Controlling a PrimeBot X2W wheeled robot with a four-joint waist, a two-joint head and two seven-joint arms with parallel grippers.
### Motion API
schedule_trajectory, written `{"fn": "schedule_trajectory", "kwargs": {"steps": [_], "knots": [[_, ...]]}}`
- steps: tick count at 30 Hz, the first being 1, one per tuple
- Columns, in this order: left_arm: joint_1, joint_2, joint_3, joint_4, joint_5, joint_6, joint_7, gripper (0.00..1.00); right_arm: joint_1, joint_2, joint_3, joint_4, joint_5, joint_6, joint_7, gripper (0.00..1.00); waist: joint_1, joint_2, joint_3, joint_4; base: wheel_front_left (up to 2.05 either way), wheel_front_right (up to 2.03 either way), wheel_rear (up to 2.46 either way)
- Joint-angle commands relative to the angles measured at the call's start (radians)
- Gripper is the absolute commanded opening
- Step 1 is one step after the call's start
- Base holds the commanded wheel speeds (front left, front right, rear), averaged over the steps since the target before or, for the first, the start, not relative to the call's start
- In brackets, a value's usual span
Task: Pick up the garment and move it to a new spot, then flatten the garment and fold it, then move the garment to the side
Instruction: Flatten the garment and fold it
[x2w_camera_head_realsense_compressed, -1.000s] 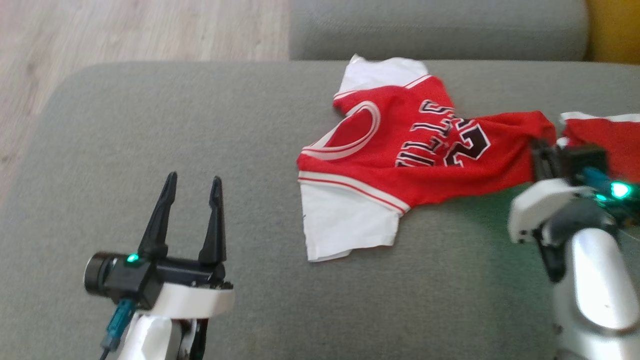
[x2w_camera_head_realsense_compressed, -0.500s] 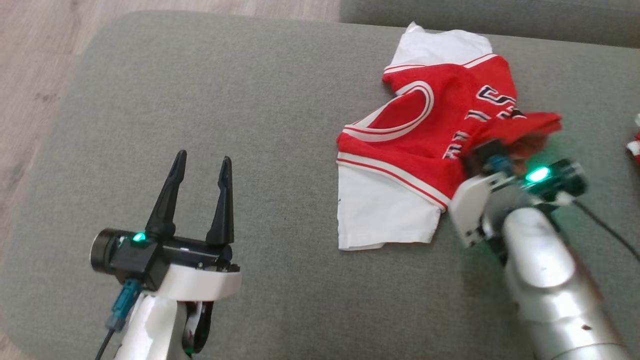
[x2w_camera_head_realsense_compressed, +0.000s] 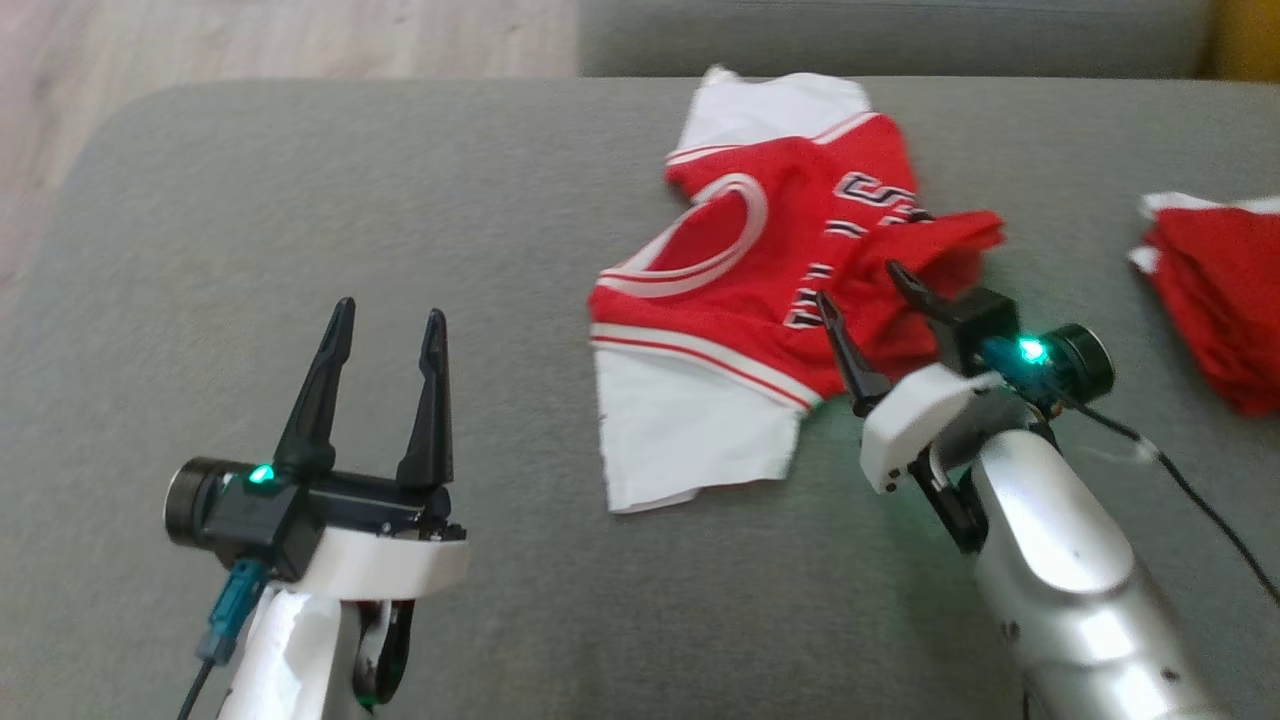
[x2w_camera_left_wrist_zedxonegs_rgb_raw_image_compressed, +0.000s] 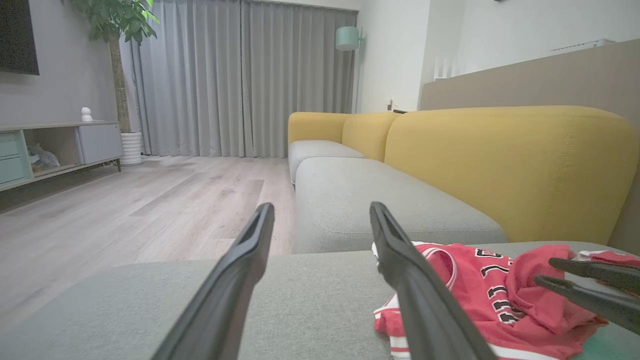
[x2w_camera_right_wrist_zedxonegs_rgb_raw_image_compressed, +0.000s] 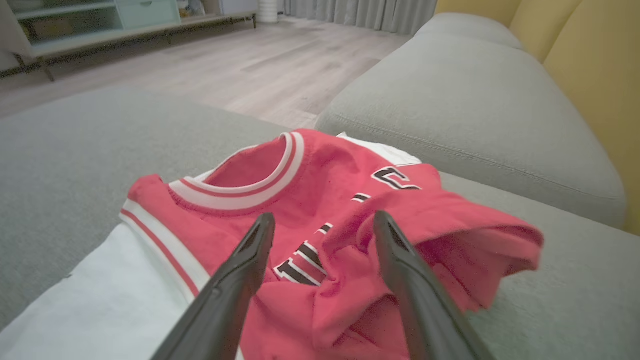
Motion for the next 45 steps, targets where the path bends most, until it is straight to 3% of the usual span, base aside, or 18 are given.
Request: {"fn": "schedule_trajectory", "kwargs": {"steps": [1, 11, 15, 22, 30, 34, 45], "knots": [[-0.017, 0.002, 0.04, -0.037, 0.011, 0.0, -0.005, 1.0, 0.017, 0.011, 0.009, -0.058, 0.022, -0.001, -0.025, 1.0, 0.0, 0.0, -0.017, -0.044, 0.0, 0.0, 0.0], [0.001, -0.005, 0.049, -0.042, 0.018, -0.003, -0.005, 1.0, 0.268, 0.011, -0.166, -0.36, 0.139, -0.001, -0.092, 1.0, 0.0, 0.0, -0.05, -0.135, 0.0, 0.0, 0.0], [0.006, -0.008, 0.043, -0.042, 0.022, -0.007, -0.005, 1.0, 0.349, 0.011, -0.226, -0.4, 0.142, -0.001, -0.089, 1.0, 0.0, 0.0, -0.052, -0.144, 0.0, 0.0, 0.0], [-0.001, -0.011, 0.037, -0.042, 0.027, -0.015, -0.005, 1.0, 0.351, 0.011, -0.239, -0.405, 0.188, -0.001, -0.068, 1.0, 0.0, 0.0, -0.033, -0.135, 0.0, 0.0, 0.0], [-0.027, -0.012, 0.026, -0.028, 0.035, -0.025, -0.005, 1.0, 0.222, 0.011, -0.26, -0.287, 0.242, -0.001, -0.006, 1.0, 0.0, 0.0, 0.025, -0.08, 0.0, 0.0, 0.0], [-0.04, -0.012, 0.018, -0.02, 0.04, -0.029, -0.005, 1.0, 0.133, 0.011, -0.259, -0.185, 0.328, -0.001, 0.006, 1.0, 0.0, 0.0, 0.049, -0.044, 0.0, 0.0, 0.0], [-0.05, -0.013, 0.014, -0.008, 0.045, -0.033, -0.005, 1.0, -0.019, 0.011, -0.189, 0.065, 0.464, -0.001, -0.034, 1.0, 0.0, 0.0, 0.062, -0.001, 0.0, 0.0, 0.0]]}}
